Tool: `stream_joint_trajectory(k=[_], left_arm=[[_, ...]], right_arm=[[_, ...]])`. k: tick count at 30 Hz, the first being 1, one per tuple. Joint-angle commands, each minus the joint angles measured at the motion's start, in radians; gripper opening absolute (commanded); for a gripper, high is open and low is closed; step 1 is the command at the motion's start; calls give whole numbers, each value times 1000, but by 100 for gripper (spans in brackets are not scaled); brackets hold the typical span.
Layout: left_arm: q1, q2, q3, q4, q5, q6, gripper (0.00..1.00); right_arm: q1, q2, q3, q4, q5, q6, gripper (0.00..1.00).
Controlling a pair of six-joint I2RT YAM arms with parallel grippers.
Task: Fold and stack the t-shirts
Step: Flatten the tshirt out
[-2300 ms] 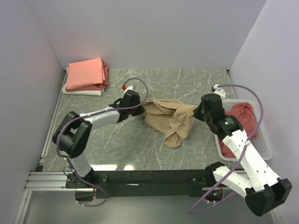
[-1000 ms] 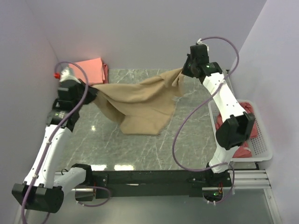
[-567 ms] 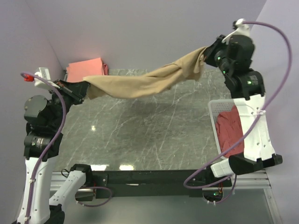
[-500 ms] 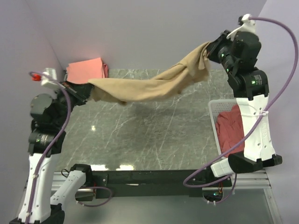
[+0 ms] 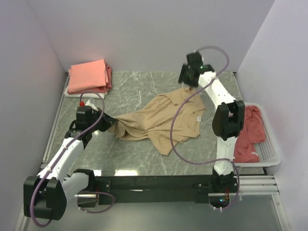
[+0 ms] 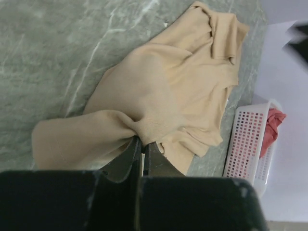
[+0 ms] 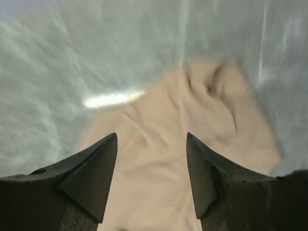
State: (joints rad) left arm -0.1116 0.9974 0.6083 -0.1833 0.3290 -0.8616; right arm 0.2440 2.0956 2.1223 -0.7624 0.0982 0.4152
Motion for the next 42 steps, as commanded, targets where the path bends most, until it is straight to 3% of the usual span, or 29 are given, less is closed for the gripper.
stream_joint_trajectory(k=[1,5,8,13,17,33,34,36,37,38,42], left_arm=[[0,-3,-31,154,-25,-57,1],[4,-11,-62,145,-97,-77,1],[12,-16,-67,151,-111,-79,1],[18,-8,-64,160,-100,-85,1],[16,-11,-48,154,-104,-79,1],[20,-16,-35,128,-110,-60,1],[18,-16,-33,128,-110,-60,1],[20,-8,-27,127,-111,-57,1],[20,-5,-24,127,-111,-59,1],[20,-2,-21,130,-108,-59,1],[20,27,43,114,-116,-47,1]], right_arm=[[28,-307,-310,118,52,54,66],[32,-629,-829,238,75,138,65],[52,-856,-1165,368,-6,220,60],[161,-1078,-1475,445,1,376,56],[193,-1100,-1626,514,-40,459,52],[206,-899,-1653,679,-46,493,52],[206,-892,-1650,684,-43,494,48],[206,-896,-1639,675,-46,487,27],[207,-902,-1624,664,-43,484,7],[206,-911,-1609,649,-35,481,0],[202,-1021,-1481,482,4,418,0]])
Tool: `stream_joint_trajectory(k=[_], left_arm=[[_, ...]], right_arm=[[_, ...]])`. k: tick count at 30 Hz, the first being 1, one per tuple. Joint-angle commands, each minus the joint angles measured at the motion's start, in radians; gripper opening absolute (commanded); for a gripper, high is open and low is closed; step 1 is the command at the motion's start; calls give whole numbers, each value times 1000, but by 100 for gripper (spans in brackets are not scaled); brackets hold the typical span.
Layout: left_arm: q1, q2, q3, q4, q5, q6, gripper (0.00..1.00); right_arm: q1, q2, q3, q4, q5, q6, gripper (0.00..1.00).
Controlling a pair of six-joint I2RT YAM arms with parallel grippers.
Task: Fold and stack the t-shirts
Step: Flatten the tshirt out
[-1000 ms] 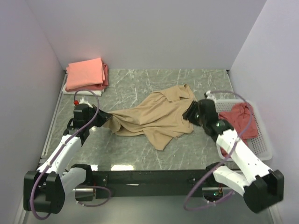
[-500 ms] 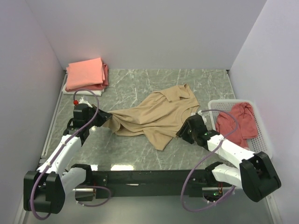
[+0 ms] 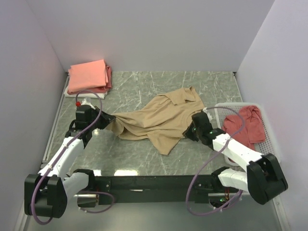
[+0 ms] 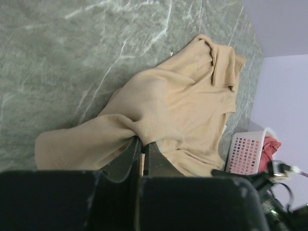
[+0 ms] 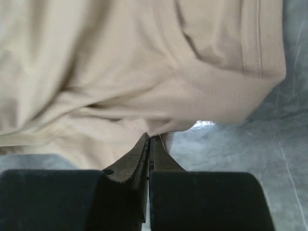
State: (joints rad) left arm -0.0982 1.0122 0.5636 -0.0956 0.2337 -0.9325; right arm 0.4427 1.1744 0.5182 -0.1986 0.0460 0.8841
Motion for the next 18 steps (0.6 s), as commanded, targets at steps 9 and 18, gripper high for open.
stream_joint_trajectory(k=[9,18], left_arm=[[8,8,291,-76,-69,69,1],[25,-121,468,-217,-169,126,0]], right_arm=[[-107,-238,577,-370,114,-203,0],[-151,-275,900,-498,169,-298,0]])
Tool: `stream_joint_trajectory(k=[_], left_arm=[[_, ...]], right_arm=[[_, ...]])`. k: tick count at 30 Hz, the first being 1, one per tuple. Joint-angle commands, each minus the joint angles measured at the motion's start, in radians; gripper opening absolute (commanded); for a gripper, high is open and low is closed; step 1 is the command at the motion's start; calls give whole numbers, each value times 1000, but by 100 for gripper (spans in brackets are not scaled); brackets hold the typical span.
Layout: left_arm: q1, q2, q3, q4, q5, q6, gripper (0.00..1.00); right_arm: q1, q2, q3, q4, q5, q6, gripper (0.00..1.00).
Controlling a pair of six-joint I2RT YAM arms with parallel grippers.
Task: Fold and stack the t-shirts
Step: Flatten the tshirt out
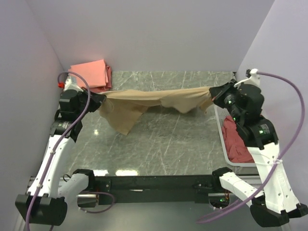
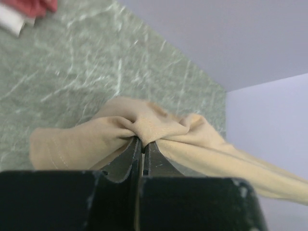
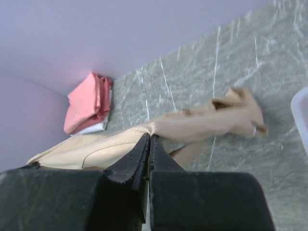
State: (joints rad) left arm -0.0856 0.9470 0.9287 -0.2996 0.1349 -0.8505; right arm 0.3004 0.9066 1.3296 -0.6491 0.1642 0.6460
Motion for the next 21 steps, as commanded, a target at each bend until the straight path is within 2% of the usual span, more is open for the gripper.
stream_joint_trajectory(k=[1,4,6,9,11,14,15,18,21], left_arm=[[14,-59,119,-9,-78,44,1],[15,-19,197,17,-92,41,0],[15,59,263,56,-87,33,0],[18,185,353,166,-86,45,0],[24,296,421,212,-74,71,1],[62,457,667,243,17,80,0],[73,495,724,250,47,76,0],[111,613,953,209,120,77,0],[145,668,1114,175,173,70,0]], right_arm=[[-12,0,130,-44,57,-63,0],[-18,73,224,2,41,-95,0],[-33,164,259,96,14,-131,0],[-84,319,403,170,-55,-144,0],[-113,423,465,218,-150,-119,0],[-150,578,641,269,-238,-83,0],[-152,618,778,238,-253,-79,0],[-155,732,1007,184,-282,-62,0],[-158,739,1073,180,-298,-46,0]])
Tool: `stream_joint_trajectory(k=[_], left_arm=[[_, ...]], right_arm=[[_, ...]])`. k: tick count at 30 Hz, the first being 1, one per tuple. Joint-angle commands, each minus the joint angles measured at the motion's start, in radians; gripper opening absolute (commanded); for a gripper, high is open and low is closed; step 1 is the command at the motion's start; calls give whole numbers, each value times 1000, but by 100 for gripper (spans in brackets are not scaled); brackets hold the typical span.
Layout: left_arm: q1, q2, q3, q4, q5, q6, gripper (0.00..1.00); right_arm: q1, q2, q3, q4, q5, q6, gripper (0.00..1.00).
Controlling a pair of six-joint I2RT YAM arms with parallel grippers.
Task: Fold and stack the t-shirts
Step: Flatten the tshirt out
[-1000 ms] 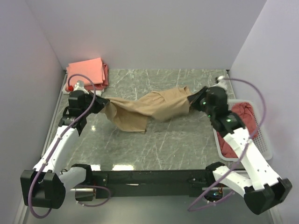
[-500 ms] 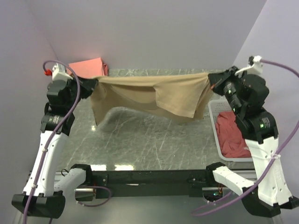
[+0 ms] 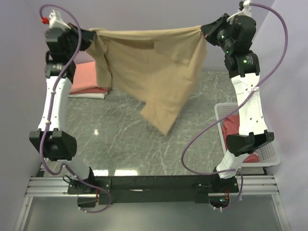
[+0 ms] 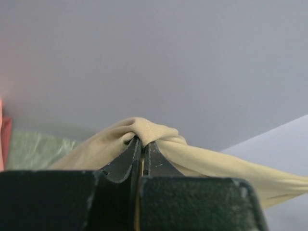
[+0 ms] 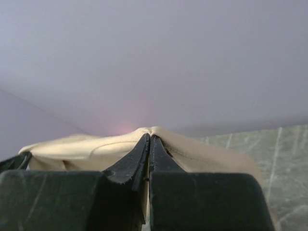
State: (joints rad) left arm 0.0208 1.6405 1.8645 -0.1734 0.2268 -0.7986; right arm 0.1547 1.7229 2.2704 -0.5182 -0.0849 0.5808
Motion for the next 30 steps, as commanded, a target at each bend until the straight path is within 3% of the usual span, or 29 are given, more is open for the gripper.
stream_joint_trajectory(k=[1,5,8,9,10,12,13,15,16,20,30], left_arm=[[48,-21,202,43,95,15,0],[71,-83,165,5,140,27,0],[73,-189,-25,-53,108,21,0],[73,-221,-171,-81,82,6,1],[73,-253,-258,-77,85,-17,12],[73,-335,-514,-63,63,-33,23],[73,-378,-600,-45,45,-53,40],[73,-403,-818,-3,51,-70,50],[74,-410,-881,23,52,-91,56],[71,-464,-1157,74,37,-119,61],[70,-645,-1372,11,-202,-175,62]], right_arm=[[-14,-92,115,58,-52,25,0],[-21,-231,-79,61,-49,37,0],[-23,-363,-337,9,-35,44,0],[-26,-403,-517,1,-20,42,0],[-26,-442,-614,6,-7,44,0],[-41,-520,-886,52,-2,45,0],[-43,-528,-967,72,-18,50,0],[-46,-493,-1124,101,-54,42,0],[-46,-477,-1165,115,-56,31,0],[-47,-383,-1270,149,-3,5,0],[-47,-399,-1365,176,14,-16,0]])
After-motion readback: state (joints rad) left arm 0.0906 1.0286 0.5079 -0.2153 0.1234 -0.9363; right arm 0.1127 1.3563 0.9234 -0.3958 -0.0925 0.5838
